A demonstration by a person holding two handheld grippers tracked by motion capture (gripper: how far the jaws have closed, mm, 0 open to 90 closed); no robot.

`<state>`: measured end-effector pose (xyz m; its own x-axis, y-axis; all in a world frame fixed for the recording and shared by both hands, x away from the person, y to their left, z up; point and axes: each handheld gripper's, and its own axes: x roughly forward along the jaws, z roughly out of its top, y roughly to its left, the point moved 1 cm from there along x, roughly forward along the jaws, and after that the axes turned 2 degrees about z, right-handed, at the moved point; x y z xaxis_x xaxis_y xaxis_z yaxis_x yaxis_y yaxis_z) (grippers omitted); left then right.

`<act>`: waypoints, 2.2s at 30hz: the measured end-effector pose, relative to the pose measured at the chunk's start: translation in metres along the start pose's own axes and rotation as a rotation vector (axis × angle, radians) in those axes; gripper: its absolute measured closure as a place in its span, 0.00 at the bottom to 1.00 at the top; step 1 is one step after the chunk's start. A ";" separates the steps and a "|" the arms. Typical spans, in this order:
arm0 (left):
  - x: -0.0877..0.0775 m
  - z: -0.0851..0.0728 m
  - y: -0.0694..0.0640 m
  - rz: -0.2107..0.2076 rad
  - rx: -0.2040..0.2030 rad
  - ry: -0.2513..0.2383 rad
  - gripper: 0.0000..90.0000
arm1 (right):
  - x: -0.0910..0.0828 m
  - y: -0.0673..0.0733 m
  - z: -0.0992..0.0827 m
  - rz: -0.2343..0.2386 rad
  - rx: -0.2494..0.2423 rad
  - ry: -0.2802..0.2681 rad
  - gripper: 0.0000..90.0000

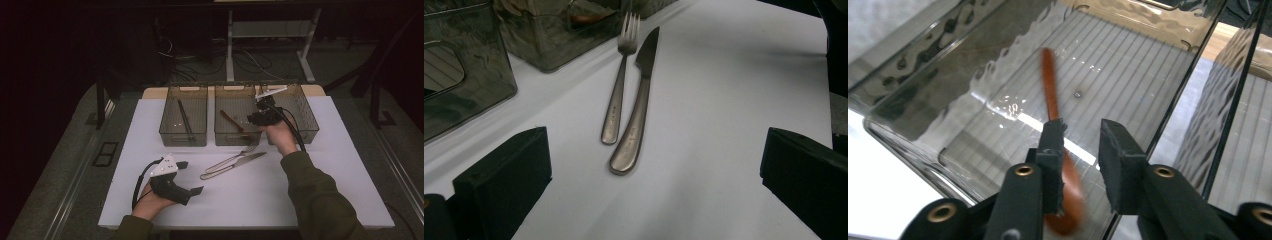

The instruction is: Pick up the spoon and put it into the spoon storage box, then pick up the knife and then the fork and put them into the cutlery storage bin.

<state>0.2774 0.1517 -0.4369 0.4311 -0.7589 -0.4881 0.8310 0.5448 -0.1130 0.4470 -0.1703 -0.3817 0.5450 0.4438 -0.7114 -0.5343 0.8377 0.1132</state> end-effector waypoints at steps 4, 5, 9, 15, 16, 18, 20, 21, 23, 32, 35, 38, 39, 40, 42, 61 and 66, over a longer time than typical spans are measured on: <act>0.000 0.000 0.000 0.000 0.001 0.002 0.00 | -0.007 -0.001 0.000 0.025 0.001 -0.026 0.68; 0.000 0.000 0.000 0.000 0.000 0.001 0.00 | -0.008 -0.001 0.000 0.029 0.001 -0.031 0.66; 0.000 0.000 0.000 0.000 0.000 0.004 0.00 | -0.019 -0.001 -0.002 0.060 -0.013 -0.058 0.58; 0.000 0.000 0.000 -0.001 0.003 0.006 0.00 | -0.039 -0.003 -0.009 0.108 -0.021 -0.104 0.48; 0.000 0.000 0.000 0.000 0.003 0.006 0.00 | -0.042 -0.004 -0.010 0.111 -0.021 -0.109 0.48; 0.000 0.000 0.000 0.000 0.004 0.008 0.00 | -0.047 -0.005 -0.014 0.136 -0.020 -0.125 0.48; 0.001 0.000 0.000 0.000 0.003 0.007 0.00 | -0.052 -0.006 -0.017 0.151 -0.028 -0.140 0.47; 0.000 0.000 -0.001 0.000 0.004 0.008 0.00 | -0.054 -0.006 -0.019 0.154 -0.033 -0.145 0.47; 0.000 0.000 -0.001 0.001 0.002 0.007 0.00 | -0.058 -0.006 -0.024 0.173 -0.039 -0.155 0.46; 0.000 0.000 0.000 0.004 0.003 0.008 0.00 | -0.078 -0.007 -0.055 0.257 -0.070 -0.193 0.42; 0.000 0.000 0.000 0.003 0.004 0.010 0.00 | -0.083 -0.008 -0.068 0.276 -0.073 -0.202 0.42; 0.000 0.000 0.000 0.006 0.002 0.009 0.00 | -0.086 -0.010 -0.079 0.290 -0.063 -0.205 0.42; 0.000 0.000 -0.001 0.006 0.001 0.009 0.00 | -0.087 -0.010 -0.082 0.289 -0.063 -0.201 0.42; 0.000 0.000 -0.001 0.007 0.001 0.009 0.00 | -0.088 -0.011 -0.086 0.289 -0.065 -0.202 0.42; -0.001 0.000 0.000 0.007 0.000 0.008 0.00 | -0.091 -0.011 -0.094 0.288 -0.067 -0.207 0.42; 0.003 0.010 -0.001 0.019 0.021 0.011 0.01 | -0.102 -0.007 -0.170 0.324 -0.094 -0.196 0.30; 0.008 0.018 0.000 0.018 0.020 0.018 0.07 | -0.104 -0.008 -0.183 0.303 -0.089 -0.183 0.29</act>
<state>0.2871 0.1393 -0.4255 0.4400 -0.7425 -0.5051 0.8299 0.5510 -0.0870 0.2764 -0.2813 -0.4357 0.4558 0.7240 -0.5178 -0.7389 0.6321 0.2334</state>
